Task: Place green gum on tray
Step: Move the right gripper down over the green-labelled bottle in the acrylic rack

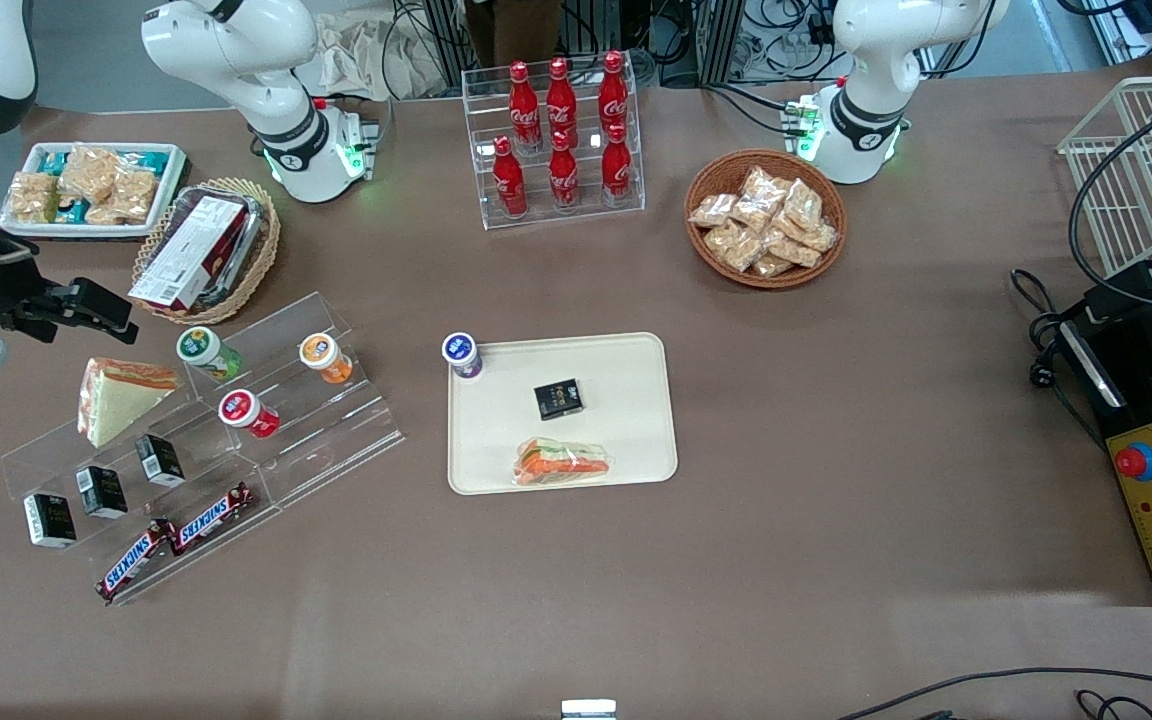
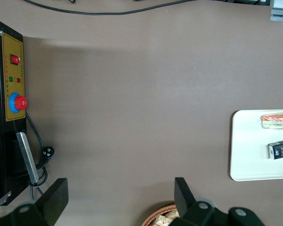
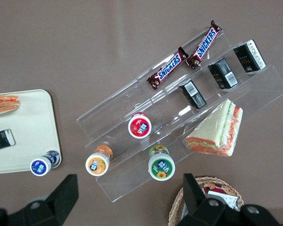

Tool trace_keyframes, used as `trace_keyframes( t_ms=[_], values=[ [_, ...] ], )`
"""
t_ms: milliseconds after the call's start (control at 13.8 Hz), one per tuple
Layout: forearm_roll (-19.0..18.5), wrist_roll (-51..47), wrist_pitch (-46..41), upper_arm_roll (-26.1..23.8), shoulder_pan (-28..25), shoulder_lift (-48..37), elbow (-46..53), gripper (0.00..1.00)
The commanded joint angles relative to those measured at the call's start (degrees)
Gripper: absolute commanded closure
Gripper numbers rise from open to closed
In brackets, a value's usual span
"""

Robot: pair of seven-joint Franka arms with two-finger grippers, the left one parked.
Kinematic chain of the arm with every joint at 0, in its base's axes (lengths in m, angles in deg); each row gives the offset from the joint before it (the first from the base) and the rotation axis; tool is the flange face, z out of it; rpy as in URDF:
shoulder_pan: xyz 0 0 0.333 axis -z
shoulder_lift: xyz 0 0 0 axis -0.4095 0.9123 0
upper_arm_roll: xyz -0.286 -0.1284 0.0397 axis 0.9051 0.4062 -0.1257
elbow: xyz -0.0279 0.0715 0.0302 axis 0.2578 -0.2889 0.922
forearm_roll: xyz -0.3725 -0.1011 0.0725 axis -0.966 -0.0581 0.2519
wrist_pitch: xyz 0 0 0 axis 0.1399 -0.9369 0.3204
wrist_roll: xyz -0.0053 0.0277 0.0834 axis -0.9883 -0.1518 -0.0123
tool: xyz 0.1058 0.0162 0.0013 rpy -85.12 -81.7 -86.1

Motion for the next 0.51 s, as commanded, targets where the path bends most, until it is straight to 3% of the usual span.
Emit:
trace_keyframes(
  t_ms=[0, 436],
  values=[
    [-0.7, 0.8, -0.1, -0.1, 0.1, 0.6, 1.2, 0.01],
    [-0.9, 11.0, -1.5, 0.3, 0.5, 0.3, 0.3, 0.01]
  ],
)
